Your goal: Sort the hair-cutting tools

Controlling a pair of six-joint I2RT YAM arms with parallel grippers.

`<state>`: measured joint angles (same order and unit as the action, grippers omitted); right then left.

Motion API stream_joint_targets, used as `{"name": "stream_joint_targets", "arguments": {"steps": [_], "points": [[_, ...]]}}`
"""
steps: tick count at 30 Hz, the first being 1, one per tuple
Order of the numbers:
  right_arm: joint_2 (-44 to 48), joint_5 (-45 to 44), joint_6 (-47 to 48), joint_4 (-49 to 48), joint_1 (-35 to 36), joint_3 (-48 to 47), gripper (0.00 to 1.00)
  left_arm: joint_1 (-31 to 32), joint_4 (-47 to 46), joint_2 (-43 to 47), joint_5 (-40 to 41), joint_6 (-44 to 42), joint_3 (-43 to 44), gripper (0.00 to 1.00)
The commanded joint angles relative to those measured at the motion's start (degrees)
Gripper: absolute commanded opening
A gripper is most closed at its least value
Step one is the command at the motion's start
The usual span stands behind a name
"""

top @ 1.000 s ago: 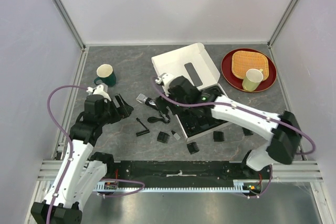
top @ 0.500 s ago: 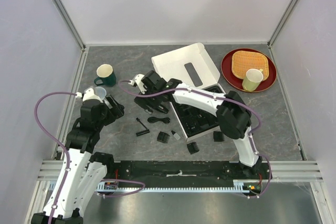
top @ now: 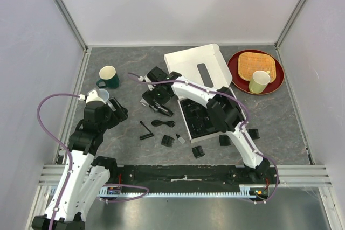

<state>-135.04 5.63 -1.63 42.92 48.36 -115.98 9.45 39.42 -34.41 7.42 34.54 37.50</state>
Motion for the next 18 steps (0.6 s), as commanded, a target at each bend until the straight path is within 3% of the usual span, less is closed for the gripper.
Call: {"name": "stream_joint_targets", "arguments": {"steps": [1, 13, 18], "points": [[-1.19, 0.09, -0.39, 4.1, 0.68, -2.93, 0.89, -0.05, -0.13, 0.66, 1.28, 1.93, 1.18, 0.86], [0.13, -5.28, -0.48, 1.91, 3.41, -0.65, 0.73, -0.05, -0.04, 1.28, 1.63, 1.93, 1.09, 0.86], [0.22, -8.78, -2.06, 0.94, 3.94, -0.38, 0.57, -0.05, -0.04, 1.28, 1.81, 1.93, 1.18, 0.86]]}}
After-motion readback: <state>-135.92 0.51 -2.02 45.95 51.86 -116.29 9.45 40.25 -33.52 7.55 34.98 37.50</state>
